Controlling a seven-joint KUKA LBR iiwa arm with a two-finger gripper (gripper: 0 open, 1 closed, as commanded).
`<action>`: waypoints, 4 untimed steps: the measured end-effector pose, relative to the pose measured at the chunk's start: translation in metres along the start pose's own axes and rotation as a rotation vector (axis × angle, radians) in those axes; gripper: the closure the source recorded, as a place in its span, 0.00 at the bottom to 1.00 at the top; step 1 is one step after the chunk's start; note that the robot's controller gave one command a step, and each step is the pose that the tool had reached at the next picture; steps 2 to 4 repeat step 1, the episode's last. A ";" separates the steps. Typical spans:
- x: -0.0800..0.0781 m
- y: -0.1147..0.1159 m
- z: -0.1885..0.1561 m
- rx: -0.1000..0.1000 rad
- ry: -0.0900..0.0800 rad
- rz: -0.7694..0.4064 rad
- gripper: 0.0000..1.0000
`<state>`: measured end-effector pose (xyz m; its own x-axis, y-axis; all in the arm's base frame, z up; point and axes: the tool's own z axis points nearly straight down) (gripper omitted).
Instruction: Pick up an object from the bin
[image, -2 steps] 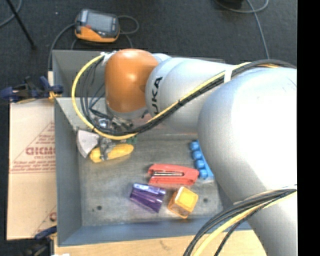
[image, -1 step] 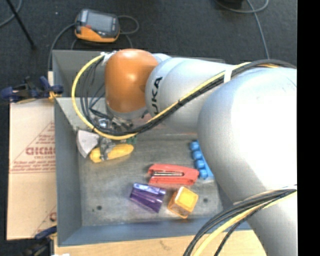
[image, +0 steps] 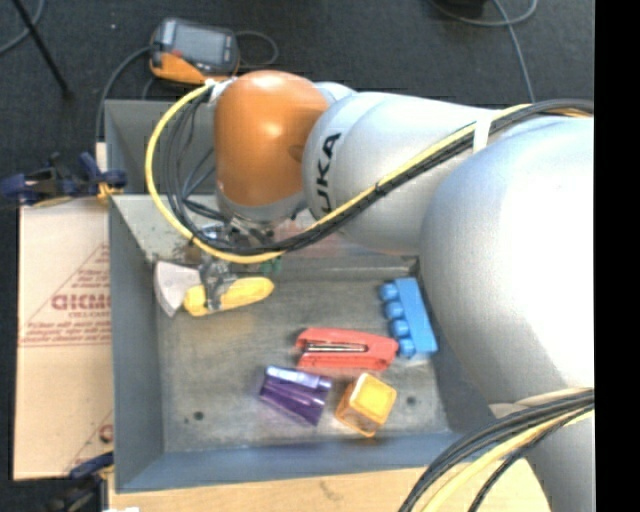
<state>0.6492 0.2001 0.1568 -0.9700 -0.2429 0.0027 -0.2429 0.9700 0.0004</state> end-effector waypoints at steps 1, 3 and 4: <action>0.004 0.002 -0.078 -0.002 -0.005 0.026 1.00; 0.004 0.002 -0.078 -0.002 -0.005 0.026 1.00; 0.004 0.002 -0.078 -0.002 -0.005 0.026 1.00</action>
Offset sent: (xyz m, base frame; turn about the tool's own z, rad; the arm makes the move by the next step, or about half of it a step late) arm -0.0029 -0.0101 -0.0734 0.0063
